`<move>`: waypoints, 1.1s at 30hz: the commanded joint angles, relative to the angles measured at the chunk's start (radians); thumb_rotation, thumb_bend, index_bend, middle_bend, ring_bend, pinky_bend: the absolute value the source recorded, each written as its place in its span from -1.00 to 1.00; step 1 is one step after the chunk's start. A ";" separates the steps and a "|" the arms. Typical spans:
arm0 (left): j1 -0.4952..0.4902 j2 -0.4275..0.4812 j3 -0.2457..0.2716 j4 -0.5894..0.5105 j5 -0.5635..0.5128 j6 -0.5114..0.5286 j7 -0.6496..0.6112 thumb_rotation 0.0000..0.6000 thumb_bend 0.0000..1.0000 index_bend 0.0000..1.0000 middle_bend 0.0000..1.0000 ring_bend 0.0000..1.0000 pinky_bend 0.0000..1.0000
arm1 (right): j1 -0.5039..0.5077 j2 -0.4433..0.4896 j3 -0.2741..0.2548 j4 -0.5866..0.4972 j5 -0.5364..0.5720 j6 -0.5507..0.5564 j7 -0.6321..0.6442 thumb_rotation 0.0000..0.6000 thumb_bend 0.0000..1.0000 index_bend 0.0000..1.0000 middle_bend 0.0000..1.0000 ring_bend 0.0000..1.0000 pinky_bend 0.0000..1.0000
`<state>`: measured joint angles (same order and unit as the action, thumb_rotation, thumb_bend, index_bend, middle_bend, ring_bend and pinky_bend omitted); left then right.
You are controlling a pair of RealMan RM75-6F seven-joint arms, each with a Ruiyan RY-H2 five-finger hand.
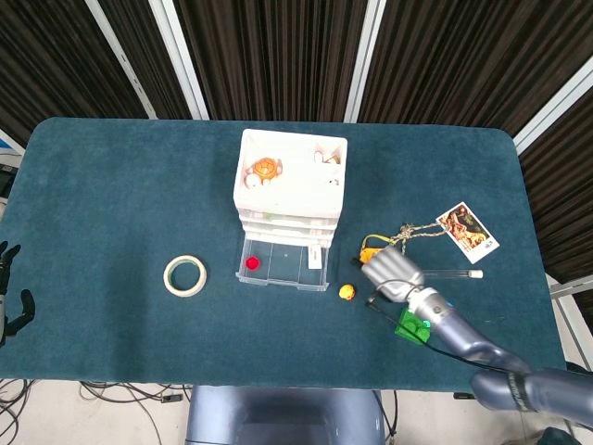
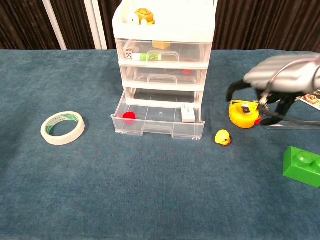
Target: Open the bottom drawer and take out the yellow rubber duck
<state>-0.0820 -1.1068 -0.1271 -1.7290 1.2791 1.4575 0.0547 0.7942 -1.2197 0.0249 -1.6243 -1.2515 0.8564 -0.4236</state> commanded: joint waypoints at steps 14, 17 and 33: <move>0.003 -0.001 0.013 0.021 0.068 0.033 0.002 1.00 0.17 -0.88 -1.00 -1.00 -1.00 | -0.414 0.038 -0.054 -0.021 0.012 0.520 0.083 1.00 -0.64 -0.84 -0.71 -0.49 -0.44; 0.003 0.006 0.024 0.030 0.104 0.042 -0.001 1.00 0.16 -0.88 -1.00 -1.00 -1.00 | -0.470 0.003 -0.086 -0.005 -0.049 0.586 0.074 1.00 -0.69 -0.85 -0.78 -0.56 -0.49; -0.005 0.029 0.063 0.018 0.149 0.008 0.036 1.00 0.16 -0.88 -1.00 -1.00 -1.00 | -0.584 -0.040 -0.067 0.017 -0.164 0.708 0.073 1.00 -0.74 -0.95 -0.87 -0.65 -0.52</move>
<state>-0.0858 -1.0797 -0.0656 -1.7083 1.4270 1.4679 0.0882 0.2127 -1.2619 -0.0445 -1.6047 -1.4128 1.5651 -0.3482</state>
